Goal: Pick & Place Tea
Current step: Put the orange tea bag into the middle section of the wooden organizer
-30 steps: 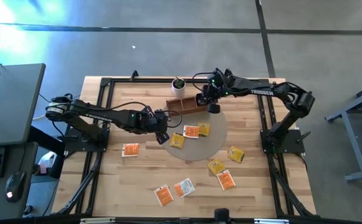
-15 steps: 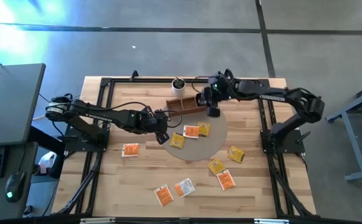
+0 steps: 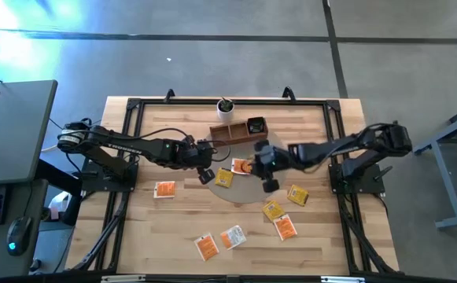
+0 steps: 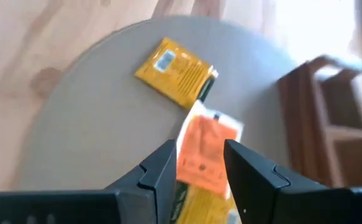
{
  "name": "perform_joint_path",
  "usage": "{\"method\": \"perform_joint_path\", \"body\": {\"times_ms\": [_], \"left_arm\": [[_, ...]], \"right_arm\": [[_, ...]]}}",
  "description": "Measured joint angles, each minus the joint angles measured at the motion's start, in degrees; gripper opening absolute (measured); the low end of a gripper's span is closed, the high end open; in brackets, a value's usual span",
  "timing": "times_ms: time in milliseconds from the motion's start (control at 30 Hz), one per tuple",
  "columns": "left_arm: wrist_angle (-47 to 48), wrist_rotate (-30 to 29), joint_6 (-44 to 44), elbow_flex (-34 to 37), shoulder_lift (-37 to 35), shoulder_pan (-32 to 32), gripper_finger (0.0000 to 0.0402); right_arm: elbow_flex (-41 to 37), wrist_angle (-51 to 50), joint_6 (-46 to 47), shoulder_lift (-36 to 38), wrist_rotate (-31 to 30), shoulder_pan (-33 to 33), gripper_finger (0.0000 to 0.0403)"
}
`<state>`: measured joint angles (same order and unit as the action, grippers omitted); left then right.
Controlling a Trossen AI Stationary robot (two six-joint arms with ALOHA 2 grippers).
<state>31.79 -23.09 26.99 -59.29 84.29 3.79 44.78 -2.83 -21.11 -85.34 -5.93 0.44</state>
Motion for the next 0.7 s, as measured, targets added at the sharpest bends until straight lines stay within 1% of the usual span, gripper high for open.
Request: {"method": "perform_joint_path", "body": {"times_ms": [67,133,200,300,500,633,700], "left_arm": [[-0.84,0.09,-0.07,0.00,0.00,0.00,0.0000],[-1.71,0.48,-0.12,0.00,-0.02,0.00,0.0000],[-2.48,1.53,-0.15,0.00,-0.02,0.00,0.0000],[-3.19,1.59,-0.15,0.00,-0.02,0.00,0.0000],[-5.47,1.31,-0.12,0.02,-0.02,0.00,0.0000],[-5.19,1.11,0.27,0.01,-0.02,0.00,0.0000],[-4.91,1.11,0.28,0.00,-0.02,0.00,0.0000]], "right_arm": [[-3.84,7.90,-3.25,-0.17,-2.34,1.13,0.0131],[-6.98,14.40,-3.49,-0.26,-2.12,1.65,0.0131],[-8.63,19.30,-0.05,-0.75,-2.13,1.73,0.0131],[-8.73,23.44,4.79,-2.66,-4.49,2.00,0.0131],[-1.38,23.80,8.82,-11.88,-8.04,2.98,0.0131],[4.07,19.92,9.85,-18.55,-7.25,3.01,0.0131],[6.21,18.53,9.22,-21.51,-8.12,3.01,0.0131]]}}
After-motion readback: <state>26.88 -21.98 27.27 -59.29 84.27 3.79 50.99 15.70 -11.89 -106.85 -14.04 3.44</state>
